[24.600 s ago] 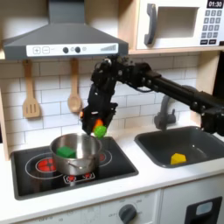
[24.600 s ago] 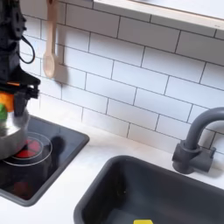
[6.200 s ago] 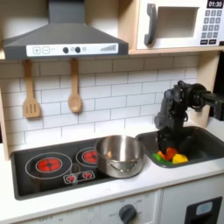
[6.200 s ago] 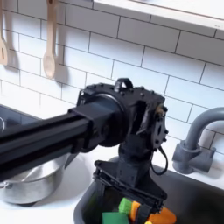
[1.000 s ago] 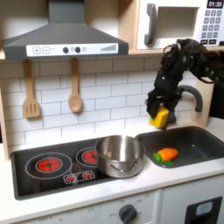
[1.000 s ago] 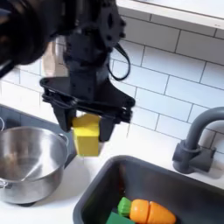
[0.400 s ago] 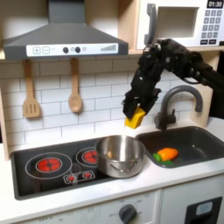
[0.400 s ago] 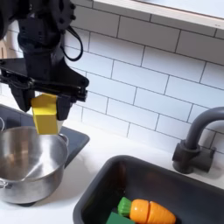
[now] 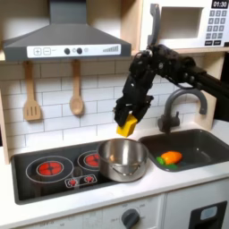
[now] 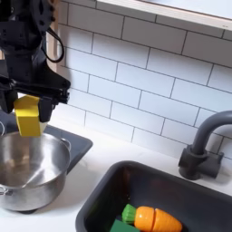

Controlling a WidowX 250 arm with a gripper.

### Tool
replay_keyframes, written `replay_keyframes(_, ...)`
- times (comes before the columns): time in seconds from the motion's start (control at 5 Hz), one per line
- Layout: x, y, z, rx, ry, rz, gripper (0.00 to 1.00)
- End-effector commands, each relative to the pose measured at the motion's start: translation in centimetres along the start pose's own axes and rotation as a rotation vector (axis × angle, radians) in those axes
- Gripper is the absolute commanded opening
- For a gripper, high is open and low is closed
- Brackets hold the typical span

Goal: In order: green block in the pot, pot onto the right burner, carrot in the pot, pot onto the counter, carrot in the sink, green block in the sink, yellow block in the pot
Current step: 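Put the yellow block in the pot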

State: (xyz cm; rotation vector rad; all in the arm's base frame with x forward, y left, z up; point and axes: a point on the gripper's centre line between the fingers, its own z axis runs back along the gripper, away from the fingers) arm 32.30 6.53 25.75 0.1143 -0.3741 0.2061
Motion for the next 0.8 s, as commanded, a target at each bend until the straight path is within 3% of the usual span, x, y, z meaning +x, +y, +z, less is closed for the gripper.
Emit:
replay_keyframes(0.0,0.4,0.8,-1.6,-0.011,0.047,-0.051,1.00)
replay_keyframes(0.2,1.0,1.7,-2.4,-0.014,0.048,-0.057,1.00)
replay_keyframes(0.6,1.5,1.5,-2.8,-0.019,0.049,-0.080,1.00)
